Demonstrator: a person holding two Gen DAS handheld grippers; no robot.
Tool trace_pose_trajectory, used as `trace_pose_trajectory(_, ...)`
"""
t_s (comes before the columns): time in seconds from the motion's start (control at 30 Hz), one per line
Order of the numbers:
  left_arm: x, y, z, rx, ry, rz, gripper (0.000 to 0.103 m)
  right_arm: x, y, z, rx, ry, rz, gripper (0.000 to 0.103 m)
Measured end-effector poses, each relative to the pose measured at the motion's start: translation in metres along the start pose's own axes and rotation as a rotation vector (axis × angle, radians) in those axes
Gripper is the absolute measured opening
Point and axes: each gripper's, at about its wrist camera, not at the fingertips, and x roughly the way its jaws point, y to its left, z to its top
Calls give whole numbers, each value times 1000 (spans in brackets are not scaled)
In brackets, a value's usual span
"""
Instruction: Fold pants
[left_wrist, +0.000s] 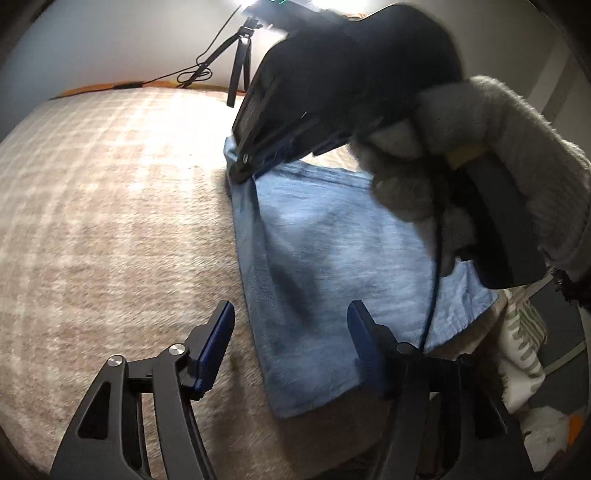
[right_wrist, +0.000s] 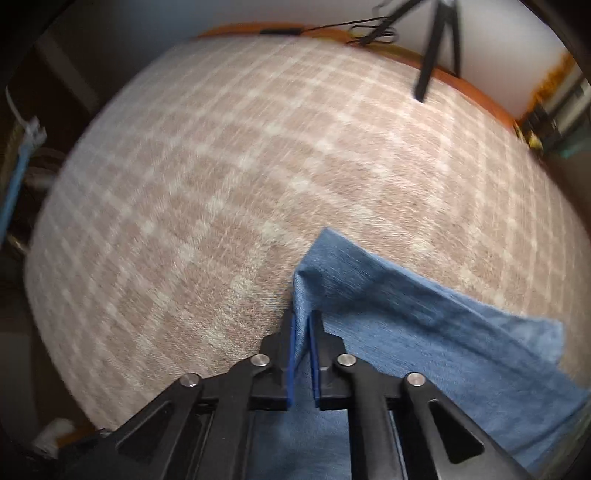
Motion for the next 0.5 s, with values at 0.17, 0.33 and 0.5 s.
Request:
trace_pose_trajectory(0.17, 15, -5, -1, -24, 6, -8, 59, -26, -22, -9, 61, -69, 86, 1)
trace_pose_trajectory(0.33, 11, -7, 2, -40, -53, -5, 13, -48, -34, -16, 96, -100, 115, 1)
trace_pose_trajectory(0.5, -2, -22, 3, 12, -119, 3, 12, -51, -40, -12, 96, -102, 143, 15)
